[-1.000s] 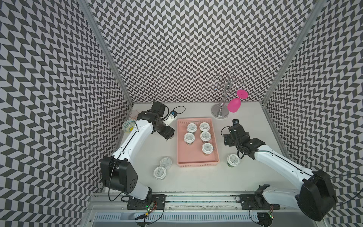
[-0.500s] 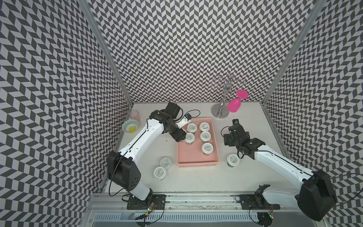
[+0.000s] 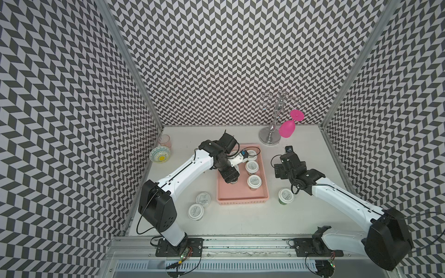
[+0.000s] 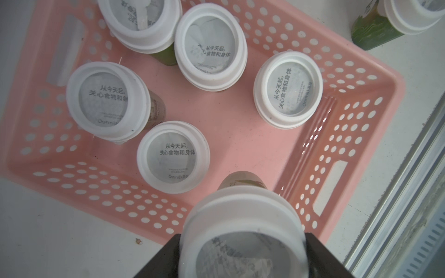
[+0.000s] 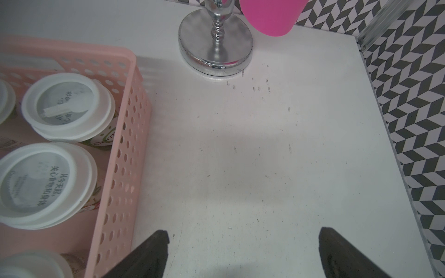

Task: Put the yogurt in the basket
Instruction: Place the yogurt in the basket.

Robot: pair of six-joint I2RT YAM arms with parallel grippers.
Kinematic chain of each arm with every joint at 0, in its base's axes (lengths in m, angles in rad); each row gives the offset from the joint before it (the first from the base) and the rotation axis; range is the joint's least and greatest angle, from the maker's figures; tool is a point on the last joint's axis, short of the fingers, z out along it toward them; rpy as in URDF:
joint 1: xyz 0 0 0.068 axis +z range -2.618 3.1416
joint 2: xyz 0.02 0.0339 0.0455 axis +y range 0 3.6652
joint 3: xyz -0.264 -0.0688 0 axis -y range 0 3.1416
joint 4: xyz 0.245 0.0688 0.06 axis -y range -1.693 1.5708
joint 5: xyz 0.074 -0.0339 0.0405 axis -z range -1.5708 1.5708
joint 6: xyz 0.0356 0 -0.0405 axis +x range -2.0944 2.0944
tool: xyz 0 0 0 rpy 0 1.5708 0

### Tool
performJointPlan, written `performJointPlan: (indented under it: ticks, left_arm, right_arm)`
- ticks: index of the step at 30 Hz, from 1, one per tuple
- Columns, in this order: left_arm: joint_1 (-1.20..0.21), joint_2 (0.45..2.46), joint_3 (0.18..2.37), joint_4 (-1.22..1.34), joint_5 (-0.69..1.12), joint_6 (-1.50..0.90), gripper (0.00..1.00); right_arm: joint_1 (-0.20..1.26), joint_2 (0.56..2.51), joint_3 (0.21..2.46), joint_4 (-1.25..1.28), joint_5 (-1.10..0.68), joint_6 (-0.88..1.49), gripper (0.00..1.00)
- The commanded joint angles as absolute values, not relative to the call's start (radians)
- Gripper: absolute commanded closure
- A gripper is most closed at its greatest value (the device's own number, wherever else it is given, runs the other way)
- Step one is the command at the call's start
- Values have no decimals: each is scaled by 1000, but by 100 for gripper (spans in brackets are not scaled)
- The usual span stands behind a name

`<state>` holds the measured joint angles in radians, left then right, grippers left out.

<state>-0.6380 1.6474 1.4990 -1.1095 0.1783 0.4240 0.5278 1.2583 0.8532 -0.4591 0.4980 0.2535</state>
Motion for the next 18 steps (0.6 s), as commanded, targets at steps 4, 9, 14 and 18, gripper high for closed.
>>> performJointPlan:
  ticks: [4,9,14,18]
  left_arm:
    - [-671,1680,1487,-1068,194,400,24]
    - [-691,1700,1459,-1020,204,385,24]
    - [-693,1724,1451,-968,196,375,24]
    - [-696,1742,1441,-938,186,370,24]
  right_arm:
    - [526,1266,844,-420,513,253,0]
    - [526,1267,844,-420,512,254,0]
    - [527,1266,845,-421,512,254,0]
    - [526,1267,844,-422,514,254,1]
